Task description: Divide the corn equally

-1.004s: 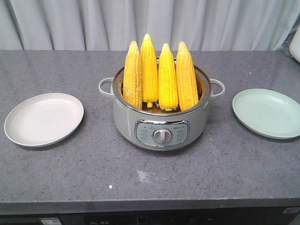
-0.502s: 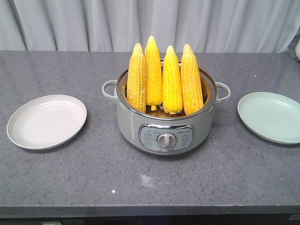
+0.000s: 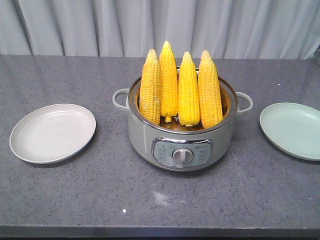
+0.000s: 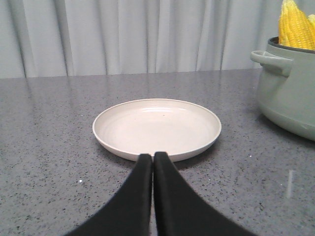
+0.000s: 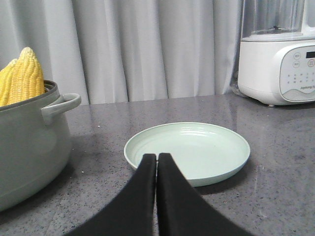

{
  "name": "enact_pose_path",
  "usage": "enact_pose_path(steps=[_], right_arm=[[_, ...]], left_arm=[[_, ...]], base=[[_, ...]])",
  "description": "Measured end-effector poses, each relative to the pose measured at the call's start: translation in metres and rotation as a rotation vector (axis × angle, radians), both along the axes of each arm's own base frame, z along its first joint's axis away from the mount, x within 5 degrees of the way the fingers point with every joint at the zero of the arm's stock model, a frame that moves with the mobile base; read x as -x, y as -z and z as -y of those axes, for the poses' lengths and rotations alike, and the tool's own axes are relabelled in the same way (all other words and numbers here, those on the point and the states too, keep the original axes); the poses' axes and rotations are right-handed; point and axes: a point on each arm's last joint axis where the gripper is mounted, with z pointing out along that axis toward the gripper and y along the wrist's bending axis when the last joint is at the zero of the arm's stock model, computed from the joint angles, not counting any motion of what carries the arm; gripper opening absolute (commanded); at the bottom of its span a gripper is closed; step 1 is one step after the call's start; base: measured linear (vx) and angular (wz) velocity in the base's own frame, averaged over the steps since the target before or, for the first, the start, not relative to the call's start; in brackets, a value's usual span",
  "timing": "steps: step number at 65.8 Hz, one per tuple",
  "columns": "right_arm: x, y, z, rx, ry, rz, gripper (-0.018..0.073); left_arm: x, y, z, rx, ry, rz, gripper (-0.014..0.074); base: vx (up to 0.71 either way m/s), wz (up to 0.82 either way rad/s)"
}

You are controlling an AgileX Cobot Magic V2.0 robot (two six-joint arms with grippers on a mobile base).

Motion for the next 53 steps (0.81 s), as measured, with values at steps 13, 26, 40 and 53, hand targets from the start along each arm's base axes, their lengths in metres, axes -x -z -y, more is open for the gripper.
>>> enact_pose_path(steps=[13, 26, 40, 53], right_arm=[[0.0, 0.0, 0.0, 0.0, 0.0, 0.0, -0.0004], [0.0, 0.0, 0.0, 0.0, 0.0, 0.0, -0.0004], [0.0, 0.0, 0.0, 0.0, 0.0, 0.0, -0.0004], [0.0, 0.0, 0.0, 0.0, 0.0, 0.0, -0.0004]], left_arm=[[0.0, 0.0, 0.0, 0.0, 0.0, 0.0, -0.0006], [0.0, 0.0, 0.0, 0.0, 0.0, 0.0, -0.0006], [0.0, 0.0, 0.0, 0.0, 0.0, 0.0, -0.0006], [0.0, 0.0, 0.0, 0.0, 0.0, 0.0, -0.0006]], base=[[0.01, 0.01], [0.0, 0.0], [0.0, 0.0], [0.0, 0.0]])
